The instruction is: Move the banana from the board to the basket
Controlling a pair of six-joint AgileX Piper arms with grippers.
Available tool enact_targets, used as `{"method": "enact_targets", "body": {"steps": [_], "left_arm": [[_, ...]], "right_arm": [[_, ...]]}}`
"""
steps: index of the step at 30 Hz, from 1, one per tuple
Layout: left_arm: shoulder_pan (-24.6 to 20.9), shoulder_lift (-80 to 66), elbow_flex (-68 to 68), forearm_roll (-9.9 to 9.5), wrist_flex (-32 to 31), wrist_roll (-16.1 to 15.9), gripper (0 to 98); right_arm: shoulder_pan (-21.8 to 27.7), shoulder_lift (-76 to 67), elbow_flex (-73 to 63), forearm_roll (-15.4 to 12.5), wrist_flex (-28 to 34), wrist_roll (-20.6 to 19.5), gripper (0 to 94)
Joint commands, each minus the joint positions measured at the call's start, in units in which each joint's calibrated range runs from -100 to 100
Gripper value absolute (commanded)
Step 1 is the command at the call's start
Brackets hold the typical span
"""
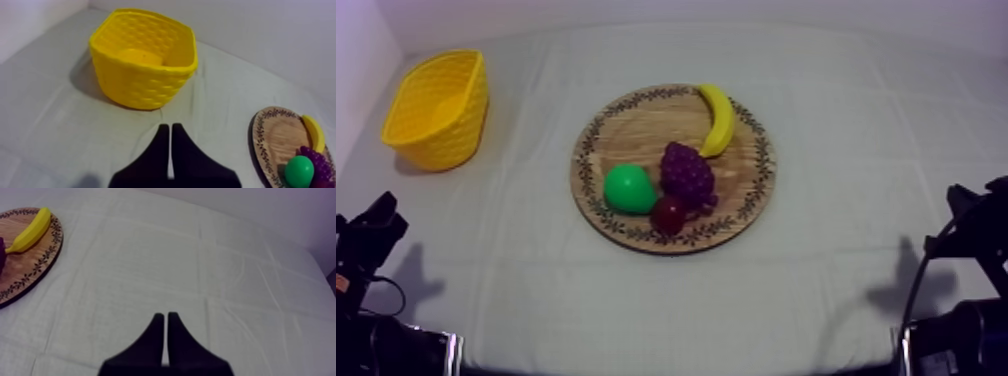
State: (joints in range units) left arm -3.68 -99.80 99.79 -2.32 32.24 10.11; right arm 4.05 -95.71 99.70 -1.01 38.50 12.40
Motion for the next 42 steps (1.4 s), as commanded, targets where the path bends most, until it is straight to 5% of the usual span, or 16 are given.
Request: {"method": "enact_targets", "body": {"steps": [1, 9, 19, 35, 42], "left_arm": [[0.0, 0.0, 0.0, 0.00, 0.0, -2.0, 0.1], [1.1, 0.0, 0.0, -0.27, -2.0, -0.8, 0.1], [6.6, 3.1, -9.0, -0.34, -0.6, -3.3, 0.0], [17.8, 40.7, -56.1, -0.76, 9.5, -5.2, 1.1], [24.8, 57.9, -77.2, -4.23, 16.1, -3.0, 0.6]], "right_arm": [[0.0, 0.0, 0.0, 0.0, 0.0, 0.0, 0.6], [0.0, 0.0, 0.0, 0.0, 0.0, 0.0, 0.6], [0.0, 0.0, 0.0, 0.0, 0.0, 0.0, 0.6], [0.0, 0.0, 0.0, 0.0, 0.0, 0.0, 0.6], [0.0, 0.0, 0.0, 0.0, 0.0, 0.0, 0.6]]}}
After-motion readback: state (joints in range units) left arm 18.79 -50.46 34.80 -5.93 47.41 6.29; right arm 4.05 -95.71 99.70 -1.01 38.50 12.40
